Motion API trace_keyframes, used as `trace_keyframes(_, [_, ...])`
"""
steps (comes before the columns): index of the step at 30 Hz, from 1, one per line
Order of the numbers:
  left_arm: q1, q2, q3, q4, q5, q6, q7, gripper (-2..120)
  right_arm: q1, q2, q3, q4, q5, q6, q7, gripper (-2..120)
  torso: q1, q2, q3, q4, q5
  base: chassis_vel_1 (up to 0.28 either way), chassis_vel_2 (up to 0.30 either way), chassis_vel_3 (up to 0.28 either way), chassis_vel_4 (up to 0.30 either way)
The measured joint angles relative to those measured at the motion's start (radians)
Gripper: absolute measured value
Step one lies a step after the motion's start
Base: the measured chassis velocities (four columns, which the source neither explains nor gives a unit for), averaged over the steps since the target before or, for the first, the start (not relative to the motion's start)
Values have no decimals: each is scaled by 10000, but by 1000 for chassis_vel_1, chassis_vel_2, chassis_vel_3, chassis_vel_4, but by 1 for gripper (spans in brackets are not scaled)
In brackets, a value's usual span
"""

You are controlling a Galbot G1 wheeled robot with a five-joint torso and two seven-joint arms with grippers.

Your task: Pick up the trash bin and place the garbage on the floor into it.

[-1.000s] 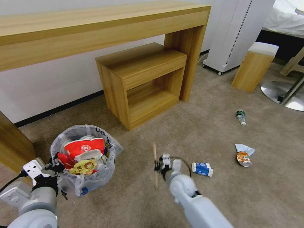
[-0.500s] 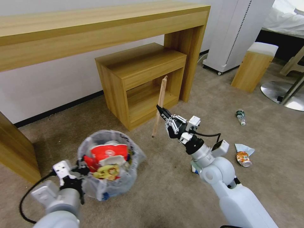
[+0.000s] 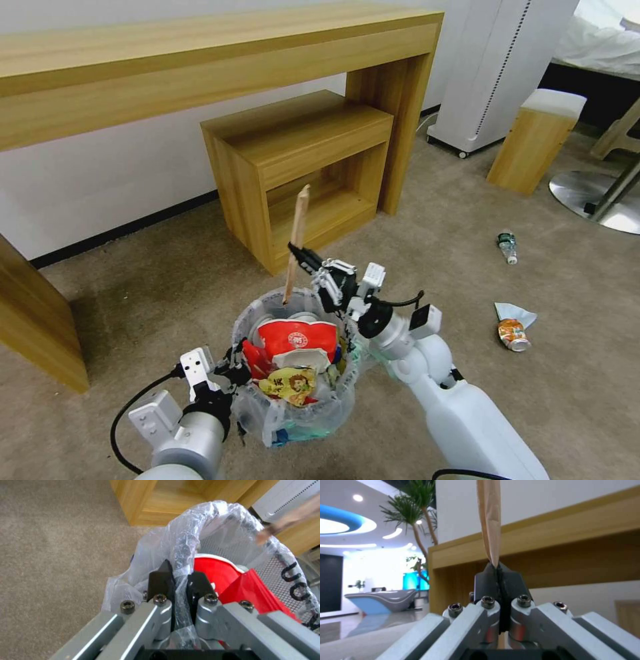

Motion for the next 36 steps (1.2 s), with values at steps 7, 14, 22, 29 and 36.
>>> trace_keyframes(7, [-76, -21, 95, 17, 11, 54, -12, 3, 141, 318, -643, -560, -196, 4, -127, 0, 0, 1, 0, 1, -1, 0, 0, 0, 0])
trace_keyframes(14, [-103, 78, -100, -57, -202, 135, -22, 3, 406, 600, -1120, -1156, -455, 32, -146, 0, 0, 1, 0, 1, -1, 0, 0, 0, 0])
trace_keyframes(22, [-174, 132, -208, -65, -420, 200, -24, 3, 594, 502, -1092, -1171, -561, -75, -125, 3, 0, 1, 0, 0, -1, 0, 0, 0, 0])
trace_keyframes(29, [-220, 156, -214, -67, -490, 233, -27, 3, 532, 417, -1057, -1168, -622, -65, -170, 27, 0, 0, 0, 0, -1, 0, 0, 0, 0])
trace_keyframes(36, [-180, 197, -270, -73, -559, 234, -34, 3, 469, 351, -1010, -1050, -689, -55, -216, 55, 0, 1, 0, 0, 0, 0, 0, 0, 0])
